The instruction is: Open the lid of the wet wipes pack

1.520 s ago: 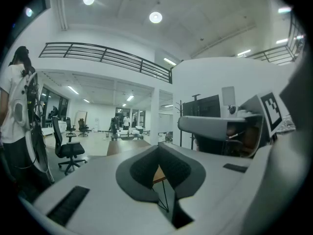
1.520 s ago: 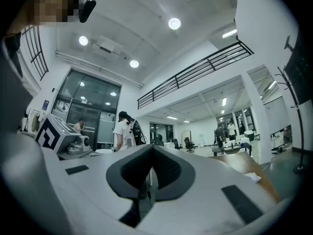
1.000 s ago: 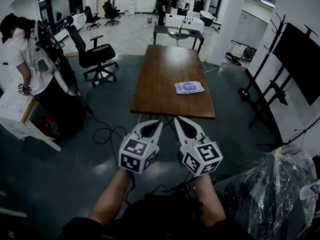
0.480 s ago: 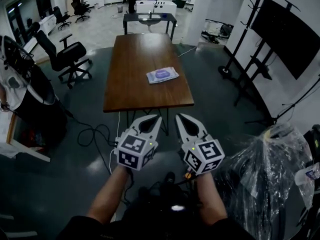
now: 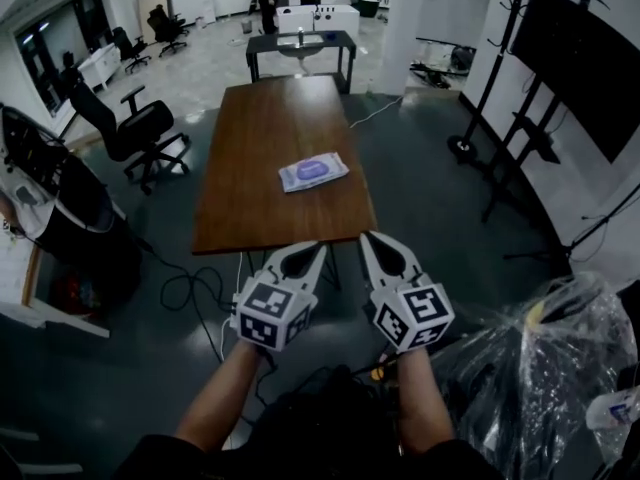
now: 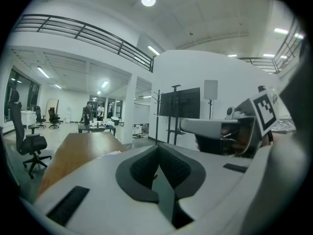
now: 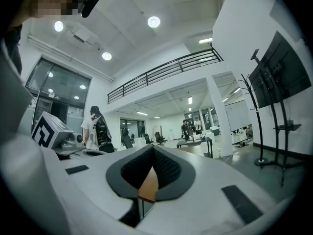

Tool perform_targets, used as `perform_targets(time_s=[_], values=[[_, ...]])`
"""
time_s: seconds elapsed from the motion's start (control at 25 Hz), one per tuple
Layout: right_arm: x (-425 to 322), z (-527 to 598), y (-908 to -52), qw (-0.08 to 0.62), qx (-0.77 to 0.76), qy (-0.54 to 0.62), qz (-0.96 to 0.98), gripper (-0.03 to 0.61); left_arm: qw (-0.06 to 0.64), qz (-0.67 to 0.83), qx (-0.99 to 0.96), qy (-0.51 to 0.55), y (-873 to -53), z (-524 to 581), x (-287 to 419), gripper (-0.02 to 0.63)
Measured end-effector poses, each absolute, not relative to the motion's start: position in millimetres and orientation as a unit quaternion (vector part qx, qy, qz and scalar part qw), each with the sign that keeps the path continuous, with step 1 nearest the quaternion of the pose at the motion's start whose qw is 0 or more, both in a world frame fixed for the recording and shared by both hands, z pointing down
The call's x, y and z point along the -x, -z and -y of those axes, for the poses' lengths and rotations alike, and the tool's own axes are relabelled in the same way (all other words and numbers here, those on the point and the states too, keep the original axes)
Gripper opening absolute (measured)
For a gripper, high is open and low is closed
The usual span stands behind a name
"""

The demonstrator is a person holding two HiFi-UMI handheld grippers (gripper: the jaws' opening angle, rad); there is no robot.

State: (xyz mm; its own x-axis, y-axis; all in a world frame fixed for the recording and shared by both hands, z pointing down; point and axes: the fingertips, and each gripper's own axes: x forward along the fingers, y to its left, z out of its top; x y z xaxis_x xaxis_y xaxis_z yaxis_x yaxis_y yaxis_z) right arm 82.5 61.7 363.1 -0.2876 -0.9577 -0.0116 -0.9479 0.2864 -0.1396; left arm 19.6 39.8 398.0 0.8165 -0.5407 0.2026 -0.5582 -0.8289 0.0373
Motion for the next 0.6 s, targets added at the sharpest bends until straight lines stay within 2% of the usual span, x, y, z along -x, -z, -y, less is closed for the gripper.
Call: perform_targets(time_s=[0.6], values=[[-147.6,25.7,-380.0,0.039,0.578,0.063,-0.812,0.011,0.058,0.338,-0.933,-0.107,-415.7,45.5,-61.1,0.003]])
